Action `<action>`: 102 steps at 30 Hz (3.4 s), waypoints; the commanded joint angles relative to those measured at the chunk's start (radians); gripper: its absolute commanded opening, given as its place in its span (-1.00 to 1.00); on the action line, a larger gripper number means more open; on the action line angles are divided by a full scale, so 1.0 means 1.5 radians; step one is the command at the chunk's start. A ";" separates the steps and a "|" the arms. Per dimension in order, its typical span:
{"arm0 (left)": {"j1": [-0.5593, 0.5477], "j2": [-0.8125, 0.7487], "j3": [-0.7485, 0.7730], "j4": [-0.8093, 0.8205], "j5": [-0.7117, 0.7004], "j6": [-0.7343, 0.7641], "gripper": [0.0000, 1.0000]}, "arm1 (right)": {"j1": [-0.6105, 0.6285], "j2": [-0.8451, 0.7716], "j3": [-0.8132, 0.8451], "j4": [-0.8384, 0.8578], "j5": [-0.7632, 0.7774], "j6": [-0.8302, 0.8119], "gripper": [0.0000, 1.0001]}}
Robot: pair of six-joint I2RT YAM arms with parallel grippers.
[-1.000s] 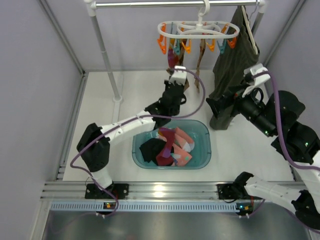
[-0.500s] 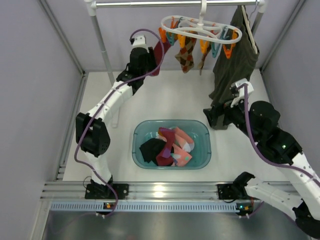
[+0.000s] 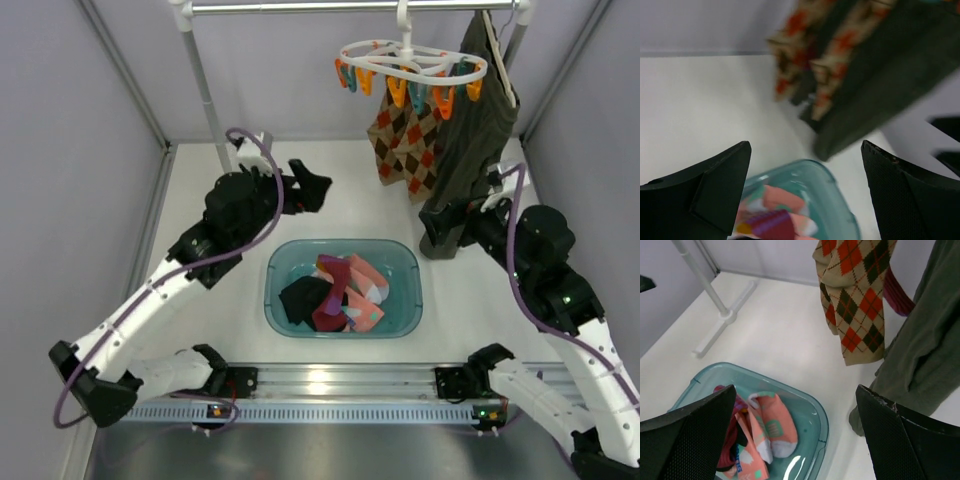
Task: Remove the socks clipped to the hanger
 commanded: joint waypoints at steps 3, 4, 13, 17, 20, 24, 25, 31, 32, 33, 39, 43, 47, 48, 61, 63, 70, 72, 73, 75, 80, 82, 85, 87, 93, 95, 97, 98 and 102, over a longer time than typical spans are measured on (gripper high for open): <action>-0.228 0.007 0.016 0.059 -0.052 0.083 0.96 | -0.019 -0.082 -0.038 0.054 0.027 0.039 0.99; -0.255 0.020 0.017 0.073 -0.039 0.098 0.96 | -0.019 -0.096 -0.044 0.056 0.060 0.042 0.99; -0.321 0.065 0.078 0.126 0.047 0.115 0.96 | -0.054 0.008 -0.118 0.144 -0.050 0.039 0.93; -0.322 0.115 0.181 0.125 0.057 0.136 0.96 | -0.111 -0.002 -0.185 0.228 -0.065 0.088 0.92; -0.322 0.187 0.282 0.125 0.059 0.152 0.96 | -0.143 -0.023 -0.222 0.267 -0.067 0.122 0.94; -0.322 0.279 0.414 0.125 -0.030 0.182 0.96 | -0.163 0.008 -0.238 0.341 -0.158 0.114 0.92; -0.321 0.294 0.438 0.125 -0.063 0.187 0.96 | -0.164 0.020 -0.234 0.357 -0.195 0.112 0.89; -0.313 0.403 0.585 0.125 -0.165 0.271 0.96 | -0.163 0.087 -0.224 0.457 -0.284 0.121 0.79; -0.312 0.414 0.598 0.125 -0.176 0.286 0.96 | -0.161 0.095 -0.220 0.468 -0.294 0.120 0.78; -0.309 0.428 0.610 0.125 -0.190 0.288 0.96 | -0.160 0.113 -0.215 0.479 -0.308 0.116 0.76; -0.305 0.377 0.535 0.125 -0.290 0.273 0.96 | -0.143 0.249 -0.158 0.567 -0.236 0.096 0.76; -0.305 0.298 0.425 0.126 -0.353 0.251 0.97 | -0.142 0.348 -0.106 0.631 -0.190 0.073 0.82; -0.305 0.216 0.320 0.123 -0.359 0.242 0.96 | -0.127 0.442 -0.047 0.665 -0.145 0.035 0.90; -0.305 0.198 0.297 0.123 -0.359 0.237 0.96 | -0.121 0.457 -0.032 0.652 -0.122 0.022 0.91; -0.305 -0.095 -0.026 0.078 -0.340 0.170 0.96 | -0.010 0.533 0.004 0.649 0.205 -0.064 0.99; -0.305 -0.121 -0.063 0.077 -0.339 0.162 0.96 | -0.012 0.537 -0.002 0.662 0.172 -0.068 0.99; -0.305 -0.171 -0.108 0.063 -0.304 0.163 0.96 | -0.096 0.595 0.039 0.707 -0.083 -0.070 0.99; -0.305 -0.171 -0.113 0.061 -0.295 0.166 0.96 | -0.109 0.620 0.069 0.700 -0.100 -0.075 0.99; -0.305 -0.170 -0.117 0.060 -0.290 0.167 0.96 | -0.117 0.628 0.074 0.700 -0.100 -0.077 0.99; -0.304 -0.169 -0.122 0.059 -0.274 0.166 0.97 | -0.128 0.642 0.076 0.732 -0.095 -0.077 0.99; -0.305 -0.159 -0.134 0.059 -0.235 0.165 0.96 | -0.146 0.699 0.102 0.796 -0.125 -0.068 0.99; -0.305 -0.154 -0.134 0.060 -0.224 0.167 0.96 | -0.158 0.720 0.122 0.820 -0.154 -0.063 0.99; -0.305 -0.150 -0.135 0.060 -0.206 0.173 0.96 | -0.165 0.757 0.147 0.870 -0.202 -0.071 0.99; -0.305 -0.152 -0.137 0.060 -0.197 0.178 0.96 | -0.166 0.779 0.167 0.887 -0.231 -0.076 0.95; -0.305 -0.167 -0.147 0.060 -0.179 0.185 0.96 | -0.167 0.781 0.136 0.982 -0.249 -0.069 -0.44; -0.306 -0.173 -0.154 0.060 -0.178 0.184 0.96 | -0.166 0.766 0.118 1.000 -0.239 -0.059 -0.75; -0.305 -0.176 -0.155 0.061 -0.176 0.180 0.96 | -0.167 0.744 0.078 1.039 -0.228 -0.047 -1.00; -0.306 -0.180 -0.154 0.060 -0.171 0.178 0.96 | -0.167 0.734 0.065 1.047 -0.218 -0.042 -1.00; -0.305 -0.194 -0.148 0.060 -0.128 0.160 0.96 | -0.162 0.673 -0.030 1.093 -0.188 0.002 -1.00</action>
